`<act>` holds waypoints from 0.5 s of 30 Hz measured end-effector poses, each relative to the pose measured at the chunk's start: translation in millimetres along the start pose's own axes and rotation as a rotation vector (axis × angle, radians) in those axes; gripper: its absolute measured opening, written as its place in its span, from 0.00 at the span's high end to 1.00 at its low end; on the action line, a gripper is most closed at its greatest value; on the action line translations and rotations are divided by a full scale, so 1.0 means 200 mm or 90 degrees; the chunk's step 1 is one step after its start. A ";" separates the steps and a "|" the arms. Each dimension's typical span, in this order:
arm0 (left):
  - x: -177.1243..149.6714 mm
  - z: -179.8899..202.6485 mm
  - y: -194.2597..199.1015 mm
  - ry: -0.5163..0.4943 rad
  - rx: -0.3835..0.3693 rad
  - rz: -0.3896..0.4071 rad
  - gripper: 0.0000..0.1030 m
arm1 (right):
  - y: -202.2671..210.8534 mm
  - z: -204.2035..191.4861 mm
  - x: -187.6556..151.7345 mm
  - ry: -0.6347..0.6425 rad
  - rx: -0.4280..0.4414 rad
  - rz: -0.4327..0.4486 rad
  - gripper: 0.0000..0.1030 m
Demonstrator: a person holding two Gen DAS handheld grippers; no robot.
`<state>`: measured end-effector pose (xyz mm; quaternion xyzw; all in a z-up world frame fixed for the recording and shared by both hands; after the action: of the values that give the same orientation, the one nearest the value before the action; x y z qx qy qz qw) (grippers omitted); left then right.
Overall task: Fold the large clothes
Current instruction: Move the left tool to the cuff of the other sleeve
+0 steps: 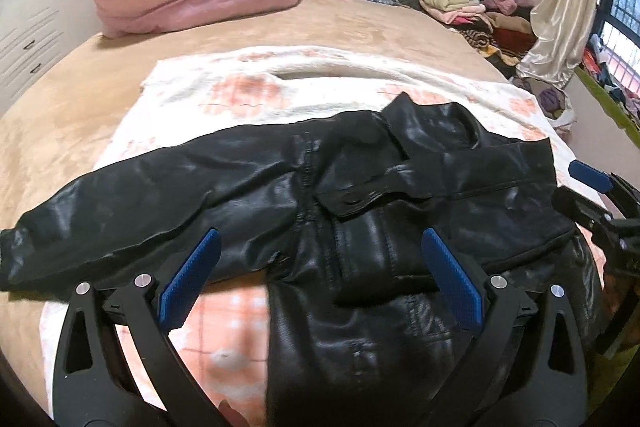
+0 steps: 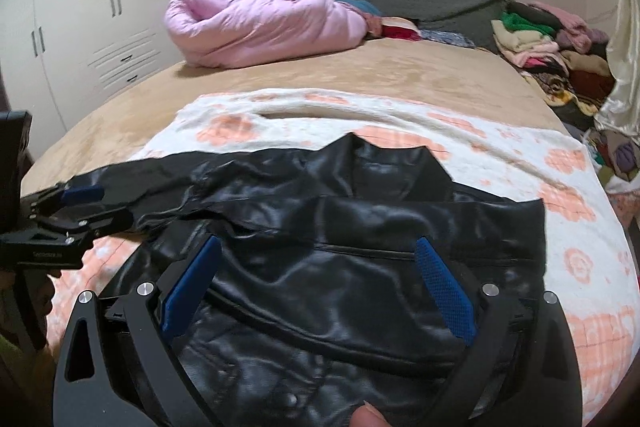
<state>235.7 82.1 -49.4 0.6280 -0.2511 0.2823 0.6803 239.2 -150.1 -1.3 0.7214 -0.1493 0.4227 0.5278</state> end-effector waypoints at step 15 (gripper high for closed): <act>-0.07 -0.32 0.13 0.071 0.071 0.017 0.09 | 0.03 -0.24 0.05 -0.001 0.038 0.010 0.04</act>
<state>206.7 145.5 -46.4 0.6449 -0.2052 0.3391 0.6535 218.9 -107.2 15.2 0.7362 -0.1424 0.4303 0.5026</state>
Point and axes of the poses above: each gripper's, at about its wrist camera, not at the fingertips, and y roughly against the way its jaws point, z to its right, x to its top, the point moved 7 cm from there along -y, roughly the way its jaws point, and after that the axes turned 1 degree about -y, right-handed, at the moved point
